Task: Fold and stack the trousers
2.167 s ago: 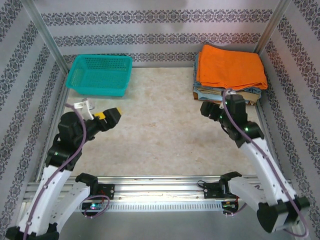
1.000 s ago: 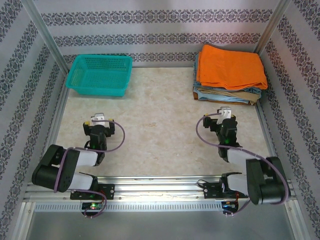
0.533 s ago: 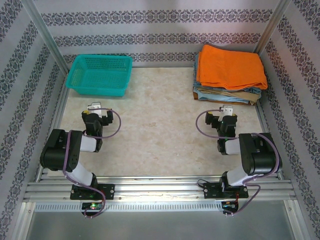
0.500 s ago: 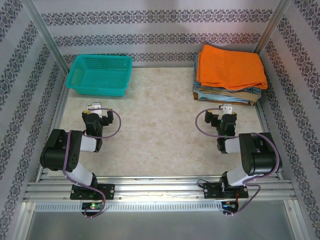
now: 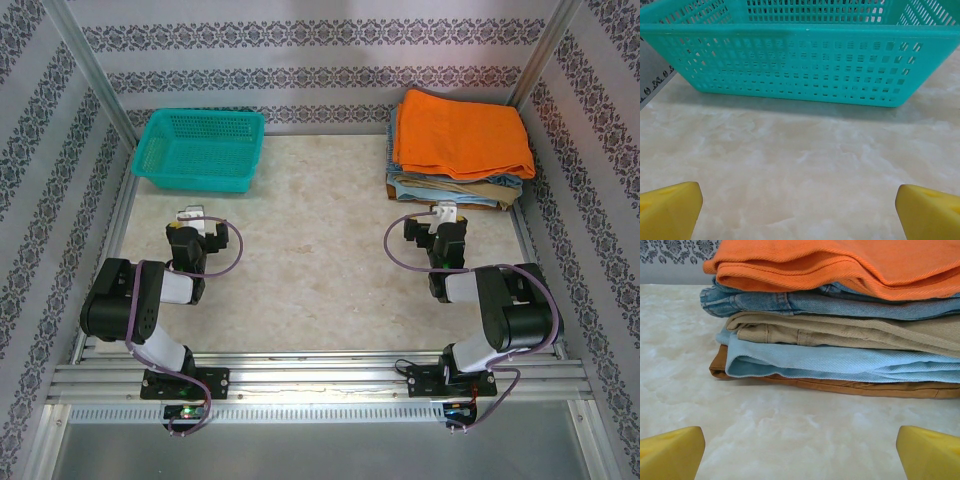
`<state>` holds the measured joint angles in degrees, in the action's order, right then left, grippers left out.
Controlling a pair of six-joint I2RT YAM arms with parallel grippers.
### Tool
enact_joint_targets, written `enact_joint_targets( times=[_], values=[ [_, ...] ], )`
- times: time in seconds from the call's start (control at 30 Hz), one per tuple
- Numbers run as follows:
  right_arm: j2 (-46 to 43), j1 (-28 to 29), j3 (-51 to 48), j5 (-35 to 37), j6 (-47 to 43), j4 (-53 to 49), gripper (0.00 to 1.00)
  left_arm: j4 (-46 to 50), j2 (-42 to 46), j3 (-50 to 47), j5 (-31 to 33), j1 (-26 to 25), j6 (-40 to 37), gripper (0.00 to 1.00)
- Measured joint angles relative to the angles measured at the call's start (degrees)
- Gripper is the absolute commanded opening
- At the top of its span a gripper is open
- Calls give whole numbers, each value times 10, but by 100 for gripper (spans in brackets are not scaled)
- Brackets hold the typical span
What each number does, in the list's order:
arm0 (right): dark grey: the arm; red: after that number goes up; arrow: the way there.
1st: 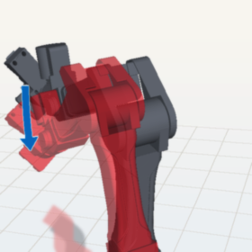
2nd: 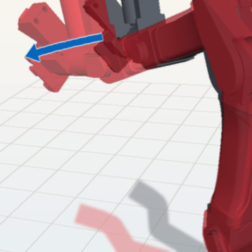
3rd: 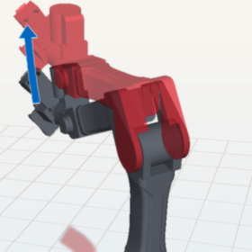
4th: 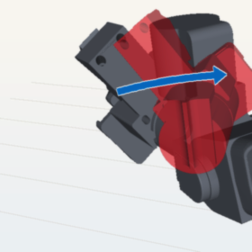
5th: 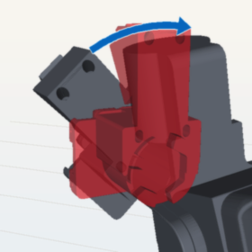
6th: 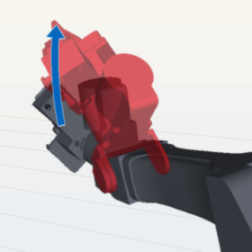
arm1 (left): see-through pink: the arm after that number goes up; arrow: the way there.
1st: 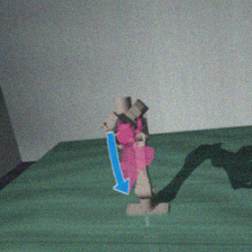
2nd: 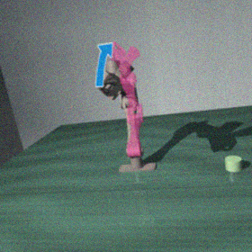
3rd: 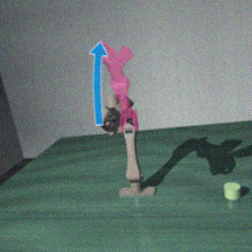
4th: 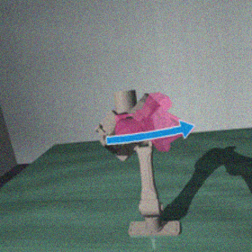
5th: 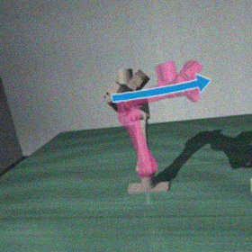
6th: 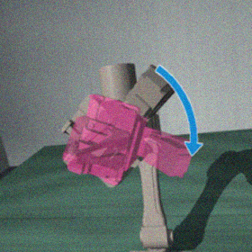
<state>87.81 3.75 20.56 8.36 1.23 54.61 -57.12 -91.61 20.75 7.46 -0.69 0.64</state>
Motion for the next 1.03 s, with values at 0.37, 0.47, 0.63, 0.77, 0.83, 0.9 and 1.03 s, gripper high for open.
enact_joint_targets(
  times=[0.37, 0.47, 0.63, 0.77, 0.83, 0.9, 1.03],
  values=[
    [0, 0, 0, 0, 0, 0, 98, 2, 0, 0, -5, 0, 0, 99],
    [0, 0, 0, 0, 0, 0, 98, 3, 0, 0, -14, 0, 0, 99],
    [0, 0, 0, 0, 0, 0, 98, 10, 0, 0, -17, 0, 0, 99],
    [0, 0, 0, 0, 0, 0, 98, 13, 0, 1, -20, 0, 0, 99],
    [0, 0, 0, 0, 0, 0, 98, 13, 0, 1, -20, 0, 0, 99],
    [0, 0, 0, 0, 0, 0, 98, 13, 0, 1, -22, 0, 0, 99],
    [0, 0, 0, 0, 0, 0, 98, 13, 0, 1, -26, 0, 0, 99]
  ],
)
